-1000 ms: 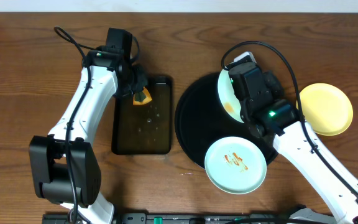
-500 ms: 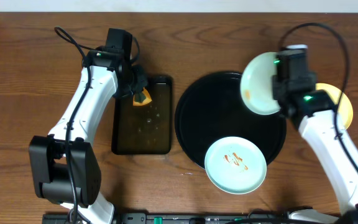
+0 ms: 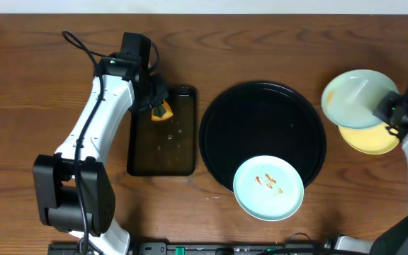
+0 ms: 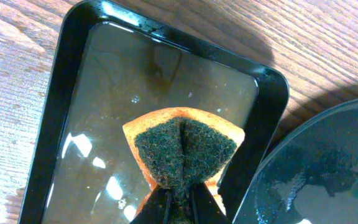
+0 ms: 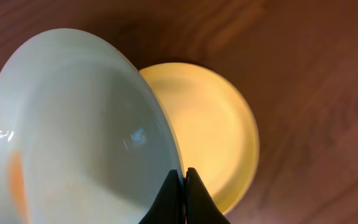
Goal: Clean dirty plates on tray and stack at the side
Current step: 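Lift the light-blue plate with right gripper and stack it on yellow plate, then move right gripper to the second light-blue plate and grip its rim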
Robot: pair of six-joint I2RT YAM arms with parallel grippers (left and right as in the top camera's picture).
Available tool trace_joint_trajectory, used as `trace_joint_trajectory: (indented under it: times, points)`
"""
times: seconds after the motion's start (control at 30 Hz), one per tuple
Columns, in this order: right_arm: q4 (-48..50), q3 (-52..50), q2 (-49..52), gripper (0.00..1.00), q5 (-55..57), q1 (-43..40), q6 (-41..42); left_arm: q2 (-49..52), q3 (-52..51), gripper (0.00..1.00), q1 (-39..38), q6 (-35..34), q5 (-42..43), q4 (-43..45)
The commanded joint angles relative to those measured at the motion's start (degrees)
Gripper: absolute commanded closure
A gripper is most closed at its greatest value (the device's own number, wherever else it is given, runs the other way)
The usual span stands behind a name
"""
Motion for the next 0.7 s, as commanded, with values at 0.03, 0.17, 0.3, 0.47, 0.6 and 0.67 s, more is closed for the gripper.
trace_joint_trajectory:
  times: [0.03, 0.17, 0.3, 0.47, 0.6, 0.67]
  points:
    - [0.02, 0.09, -0.13, 0.99, -2.19, -4.52, 1.99, -0.13, -0.37, 0.92, 0.2, 0.52, -0.35, -0.15]
    - [1.03, 0.09, -0.04, 0.99, -2.21, -7.06, 1.99, -0.13, -0.57, 0.92, 0.2, 0.52, -0.35, -0.24]
    - [1.68, 0.09, 0.13, 0.95, -2.19, -7.82, 1.97, -0.13, -0.57, 0.92, 0.2, 0.52, -0.35, -0.24]
    - [1.4, 0.09, 0.5, 0.66, -2.34, -7.82, 1.97, -0.13, -0.57, 0.92, 0.2, 0.52, -0.35, -0.35]
    - [0.48, 0.04, 0.7, 0.6, -3.58, -7.76, 1.97, -0.13, -0.57, 0.92, 0.2, 0.5, -0.35, -0.37]
    - [0.09, 0.0, 0.83, 0.59, -5.51, -7.72, 1.97, -0.13, -0.57, 0.92, 0.2, 0.5, -0.35, -0.37]
